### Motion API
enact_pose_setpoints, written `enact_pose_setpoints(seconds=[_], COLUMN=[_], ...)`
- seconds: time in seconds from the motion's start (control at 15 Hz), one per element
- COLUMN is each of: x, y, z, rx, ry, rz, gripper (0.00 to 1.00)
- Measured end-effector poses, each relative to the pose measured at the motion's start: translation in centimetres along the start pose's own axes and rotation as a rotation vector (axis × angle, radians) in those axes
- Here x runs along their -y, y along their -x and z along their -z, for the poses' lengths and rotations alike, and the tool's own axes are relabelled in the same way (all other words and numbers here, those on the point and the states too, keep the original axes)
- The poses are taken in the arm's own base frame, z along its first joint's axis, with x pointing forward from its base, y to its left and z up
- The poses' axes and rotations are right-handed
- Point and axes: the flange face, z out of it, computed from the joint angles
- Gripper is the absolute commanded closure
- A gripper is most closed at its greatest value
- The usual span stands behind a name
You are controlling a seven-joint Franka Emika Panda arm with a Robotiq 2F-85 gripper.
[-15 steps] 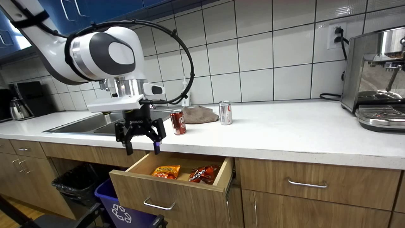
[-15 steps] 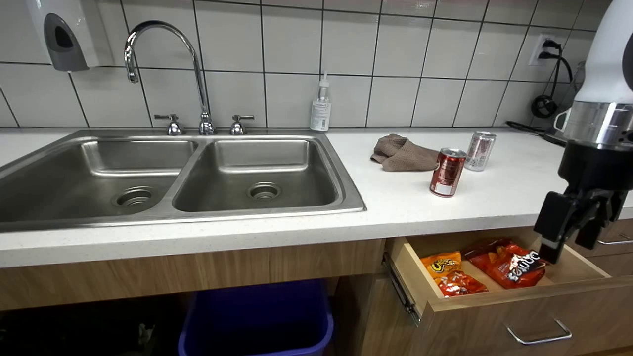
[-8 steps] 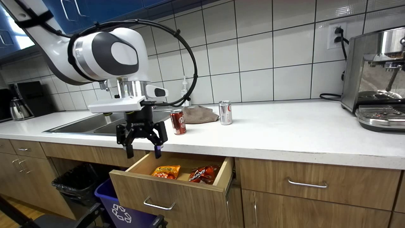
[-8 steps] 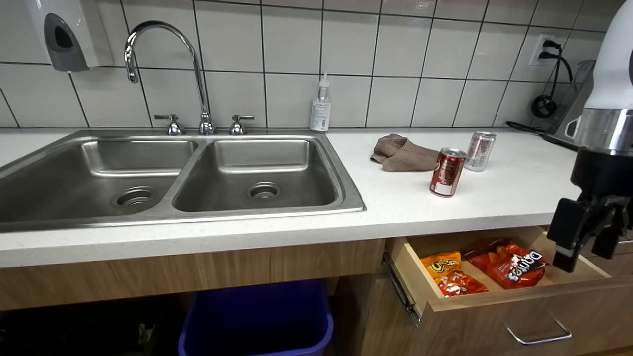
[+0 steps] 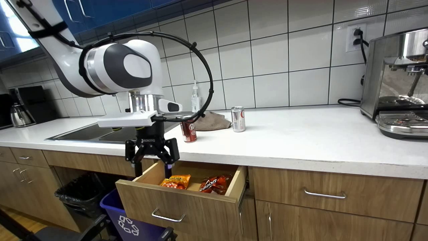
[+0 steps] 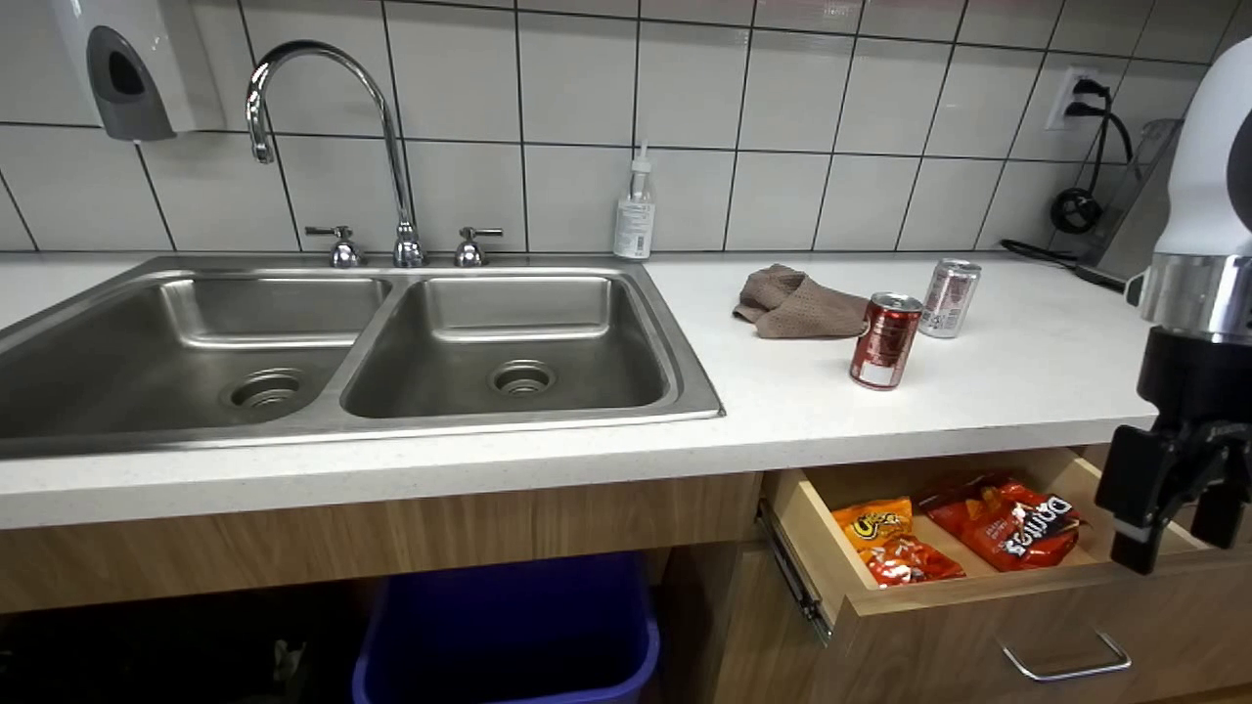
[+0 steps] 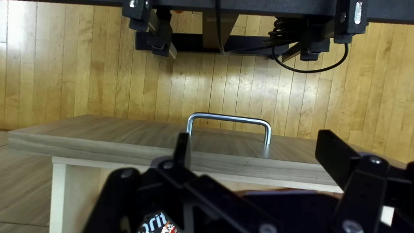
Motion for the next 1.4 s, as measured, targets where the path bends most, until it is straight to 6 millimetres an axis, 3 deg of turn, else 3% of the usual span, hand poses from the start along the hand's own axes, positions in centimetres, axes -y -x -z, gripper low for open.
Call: enact_pose_setpoints(seconds=[0.73,1.4], x=[0.0,0.0], y=[0.0,0.4], z=[-0.2,-5.5], rx=[0.006,0.124], ry=[-0.001,-0.005], rz=[0.0,0.018], gripper=[0.0,0.0])
